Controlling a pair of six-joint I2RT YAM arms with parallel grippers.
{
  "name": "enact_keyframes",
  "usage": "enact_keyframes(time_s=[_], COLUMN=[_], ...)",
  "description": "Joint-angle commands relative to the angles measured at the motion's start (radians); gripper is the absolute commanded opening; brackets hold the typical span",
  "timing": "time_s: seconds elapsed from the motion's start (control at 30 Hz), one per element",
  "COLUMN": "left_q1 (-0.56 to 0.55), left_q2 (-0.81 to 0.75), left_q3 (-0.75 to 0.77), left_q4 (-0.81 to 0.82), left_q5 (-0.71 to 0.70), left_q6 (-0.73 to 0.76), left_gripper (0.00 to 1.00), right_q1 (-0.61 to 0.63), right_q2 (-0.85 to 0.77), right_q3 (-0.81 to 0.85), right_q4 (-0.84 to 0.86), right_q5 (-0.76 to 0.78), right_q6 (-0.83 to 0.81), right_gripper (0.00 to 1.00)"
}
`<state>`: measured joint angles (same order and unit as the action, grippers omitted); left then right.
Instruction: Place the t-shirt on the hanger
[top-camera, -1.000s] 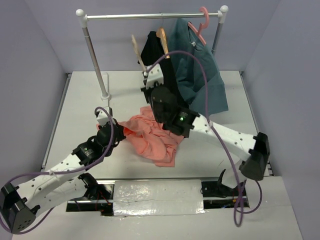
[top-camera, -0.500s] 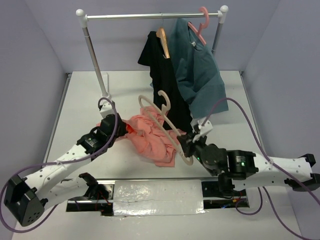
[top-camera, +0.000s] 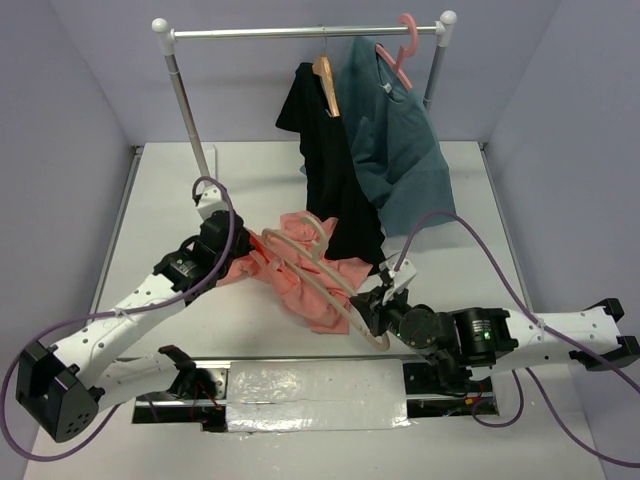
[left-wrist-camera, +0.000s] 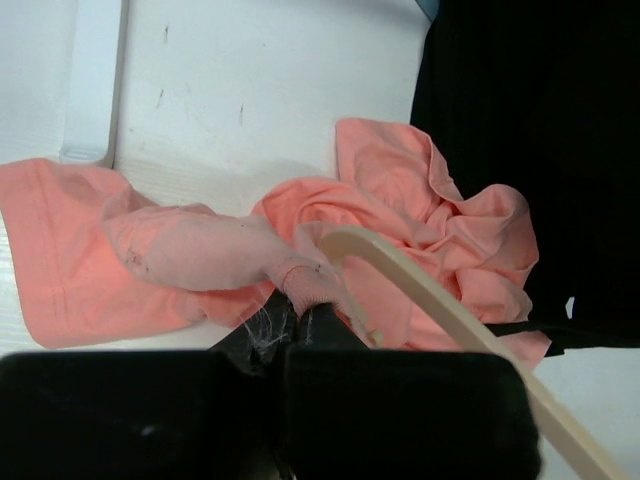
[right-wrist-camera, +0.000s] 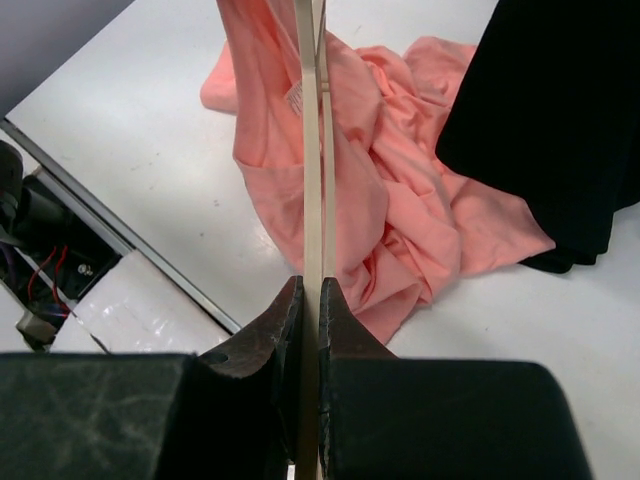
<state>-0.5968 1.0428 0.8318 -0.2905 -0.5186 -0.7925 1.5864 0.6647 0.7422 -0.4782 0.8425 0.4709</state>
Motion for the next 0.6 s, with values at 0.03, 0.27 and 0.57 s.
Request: enact_keyframes(time_s=[0.03,0.27,0.57], left_q1=[0.034,0.075,0.109], left_q2=[0.026,0.033,0.060], left_q3=[0.047,0.039,0.082], left_q4=[-0.018,0.010,-0.015], left_q5=[-0.031,0.020,0.038], left_q6=[0.007,0.018,0.033], left_gripper=[0.00,0.00,0.00], right_q1=[0.007,0.007,0.007], right_q2=[-0.028,-0.063,-0.083], right_q3=[0.026,0.083,0.088], right_q4=[-0.010,-0.017,0.004], right_q5=[0.006,-0.016,-0.066], right_q6=[0.038,0.008,-0.038], right_gripper=[0.00,0.00,0.00])
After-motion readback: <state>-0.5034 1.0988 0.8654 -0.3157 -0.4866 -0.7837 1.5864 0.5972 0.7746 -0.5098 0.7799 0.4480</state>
